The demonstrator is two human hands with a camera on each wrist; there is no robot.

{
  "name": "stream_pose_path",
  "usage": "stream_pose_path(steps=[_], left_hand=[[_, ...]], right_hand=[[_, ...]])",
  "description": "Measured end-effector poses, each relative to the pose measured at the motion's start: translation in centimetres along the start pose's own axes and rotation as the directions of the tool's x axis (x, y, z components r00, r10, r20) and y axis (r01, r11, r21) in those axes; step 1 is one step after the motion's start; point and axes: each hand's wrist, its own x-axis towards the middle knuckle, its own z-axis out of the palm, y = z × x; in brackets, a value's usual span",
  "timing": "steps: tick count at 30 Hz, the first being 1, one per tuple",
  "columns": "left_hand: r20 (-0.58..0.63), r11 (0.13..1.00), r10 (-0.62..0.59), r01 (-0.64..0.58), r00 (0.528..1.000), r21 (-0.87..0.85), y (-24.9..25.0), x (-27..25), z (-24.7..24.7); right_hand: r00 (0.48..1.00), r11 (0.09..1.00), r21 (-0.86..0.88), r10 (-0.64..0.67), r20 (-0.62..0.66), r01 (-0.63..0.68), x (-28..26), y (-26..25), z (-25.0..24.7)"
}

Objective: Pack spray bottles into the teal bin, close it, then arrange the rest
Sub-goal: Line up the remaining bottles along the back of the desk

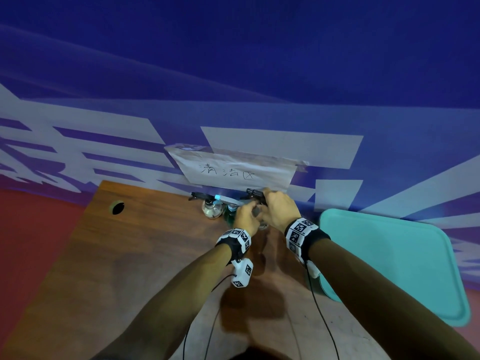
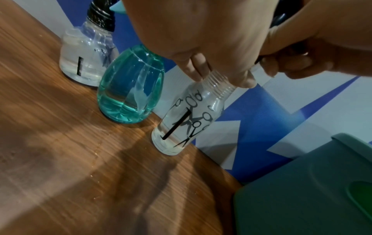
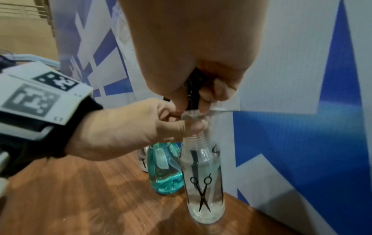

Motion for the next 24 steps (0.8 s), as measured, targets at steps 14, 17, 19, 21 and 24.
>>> stream_pose_path(steps=[14,17,19,21,24], left_hand=[[-0.042,1.000,0.001,-0.001,0.999,0.009,-0.8,-0.3,0.9],[-0.036,1.000,-0.003,0.004,0.999,0.030,-0.5,-0.3,0.6],[-0.044,0.999,0.001,0.001,0.999,0.036,-0.2,-0.4,0.5],[-0.057,0.998,0.018,-0.015,0.998,0.055,0.0,-0.7,0.5],[-0.063,0.997,0.039,-0.034,0.997,0.075,0.1,-0.9,0.8]], right_hand=[[0.998,0.999,0.035,0.033,-0.059,-0.031,-0.8,0.2,1.1],[0.999,1.000,0.022,0.018,-0.040,-0.017,-0.5,0.3,0.8],[0.999,1.000,0.019,0.015,-0.051,-0.014,-0.5,0.4,0.9],[0.997,1.000,0.008,0.008,-0.071,-0.007,-0.7,0.4,1.2],[0.995,1.000,-0.019,-0.001,-0.101,-0.001,-0.8,0.6,1.6]])
